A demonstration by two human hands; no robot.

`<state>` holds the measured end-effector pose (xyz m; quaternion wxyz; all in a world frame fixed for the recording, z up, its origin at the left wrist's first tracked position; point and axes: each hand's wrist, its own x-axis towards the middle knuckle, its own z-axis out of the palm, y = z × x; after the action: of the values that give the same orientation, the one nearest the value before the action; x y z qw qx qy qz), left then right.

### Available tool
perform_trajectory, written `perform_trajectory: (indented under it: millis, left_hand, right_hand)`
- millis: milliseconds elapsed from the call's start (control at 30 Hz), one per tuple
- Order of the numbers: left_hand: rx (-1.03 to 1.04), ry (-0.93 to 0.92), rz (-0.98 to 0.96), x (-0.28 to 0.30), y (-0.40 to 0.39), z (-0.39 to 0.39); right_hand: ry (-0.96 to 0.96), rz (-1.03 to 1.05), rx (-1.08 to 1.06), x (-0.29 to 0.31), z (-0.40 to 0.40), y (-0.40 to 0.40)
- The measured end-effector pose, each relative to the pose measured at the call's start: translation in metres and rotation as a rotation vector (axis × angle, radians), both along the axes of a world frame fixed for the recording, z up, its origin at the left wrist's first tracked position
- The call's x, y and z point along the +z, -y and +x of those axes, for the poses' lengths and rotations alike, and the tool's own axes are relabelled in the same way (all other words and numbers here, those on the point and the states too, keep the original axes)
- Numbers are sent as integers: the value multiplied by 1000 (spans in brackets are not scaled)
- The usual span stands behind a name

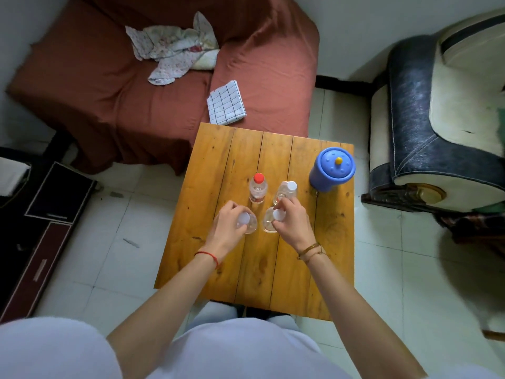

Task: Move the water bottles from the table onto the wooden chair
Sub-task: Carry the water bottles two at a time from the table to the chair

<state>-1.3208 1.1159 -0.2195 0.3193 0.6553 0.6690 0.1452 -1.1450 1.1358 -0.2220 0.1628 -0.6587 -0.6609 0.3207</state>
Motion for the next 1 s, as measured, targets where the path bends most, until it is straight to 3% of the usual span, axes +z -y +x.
perform_trajectory:
  millis: [267, 500, 1000]
  left_hand:
    - [270, 61, 66, 37, 96, -26]
    - [479, 53, 81, 66, 190, -55]
    - [1057, 76, 238, 93, 428, -125]
  right_hand:
    - [-24, 27, 146, 29, -17, 54]
    - [-13, 15, 415, 47, -54, 101]
    - [-15, 87, 992, 76, -209, 259]
